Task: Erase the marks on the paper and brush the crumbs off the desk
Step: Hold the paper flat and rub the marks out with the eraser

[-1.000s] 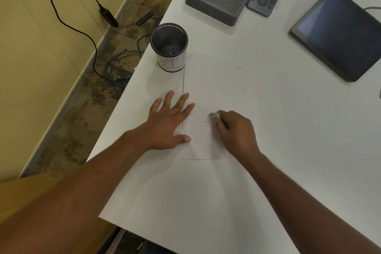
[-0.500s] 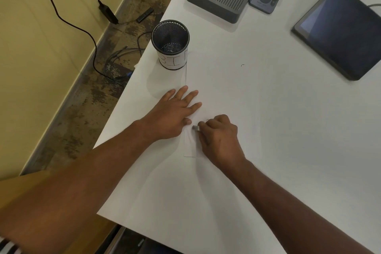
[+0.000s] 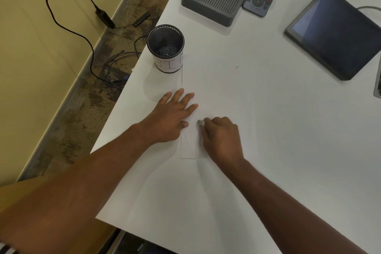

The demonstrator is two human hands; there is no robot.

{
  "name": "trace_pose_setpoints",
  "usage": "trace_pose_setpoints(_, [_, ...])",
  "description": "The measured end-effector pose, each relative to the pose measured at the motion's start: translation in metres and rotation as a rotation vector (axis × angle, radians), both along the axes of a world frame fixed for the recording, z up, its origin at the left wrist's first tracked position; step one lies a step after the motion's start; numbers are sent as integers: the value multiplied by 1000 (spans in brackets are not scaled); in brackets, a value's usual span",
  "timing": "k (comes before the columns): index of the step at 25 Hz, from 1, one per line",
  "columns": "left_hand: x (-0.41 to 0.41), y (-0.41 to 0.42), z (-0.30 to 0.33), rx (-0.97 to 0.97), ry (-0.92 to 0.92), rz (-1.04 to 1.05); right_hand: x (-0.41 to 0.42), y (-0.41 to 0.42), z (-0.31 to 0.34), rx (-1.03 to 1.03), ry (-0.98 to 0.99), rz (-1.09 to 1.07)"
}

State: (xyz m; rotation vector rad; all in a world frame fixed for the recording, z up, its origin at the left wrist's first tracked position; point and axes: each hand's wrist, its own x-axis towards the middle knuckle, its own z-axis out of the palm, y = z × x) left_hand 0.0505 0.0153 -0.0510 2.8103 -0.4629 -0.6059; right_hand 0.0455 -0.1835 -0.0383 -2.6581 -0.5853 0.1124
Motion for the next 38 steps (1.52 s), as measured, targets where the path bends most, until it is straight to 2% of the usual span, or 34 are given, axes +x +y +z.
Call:
trace_pose_setpoints(2, [0, 1, 1, 12, -8, -2, -18, -1, -4, -14, -7, 226])
trace_pose_setpoints(4, [1, 0, 0, 26, 1, -4, -26, -7, -6, 2, -9, 281])
trace_pose_setpoints(7, [1, -2, 0, 16, 20, -2, -33, 0, -1, 37, 36, 196])
trace_pose_setpoints(9, [0, -1, -1, 26, 11, -17, -28, -2, -6, 19, 0, 145])
trace_pose_setpoints(12, [-1, -1, -3, 24, -14, -12, 20, -39, -4, -34, -20, -244])
trace_pose_setpoints(14, [-1, -2, -2, 44, -11, -19, 30, -50, -2, -46, -17, -377])
trace_pose_setpoints(15, [-1, -4, -1, 52, -6, -19, 24, -43, -2, -40, -14, -342])
trace_pose_setpoints(18, [0, -10, 1, 95, 3, -37, -16, -16, -4, 30, 18, -59])
trace_pose_setpoints(24, [-8, -17, -4, 34, 60, -35, -15, -24, -6, 17, -11, 34])
trace_pose_setpoints(25, [-8, -17, -3, 35, 71, -36, -8, -31, -6, 7, -25, -6])
trace_pose_setpoints(29, [-7, -16, -4, 14, 91, -42, 45, -75, 2, -48, -60, -388])
trace_pose_setpoints(31, [-7, -17, -5, -1, 85, -45, 29, -63, 3, -58, -46, -320])
trace_pose_setpoints(33, [-7, -15, -6, 3, 75, -47, -15, -41, -4, -10, -29, -84])
trace_pose_setpoints(34, [-8, -14, -7, 10, 79, -48, -18, -43, -6, -2, -29, -32])
trace_pose_setpoints(36, [-8, -14, -9, 25, 80, -55, 13, -67, -6, -55, -28, -185])
trace_pose_setpoints(38, [-8, -14, -10, 26, 69, -60, 37, -85, 1, -81, -121, -384])
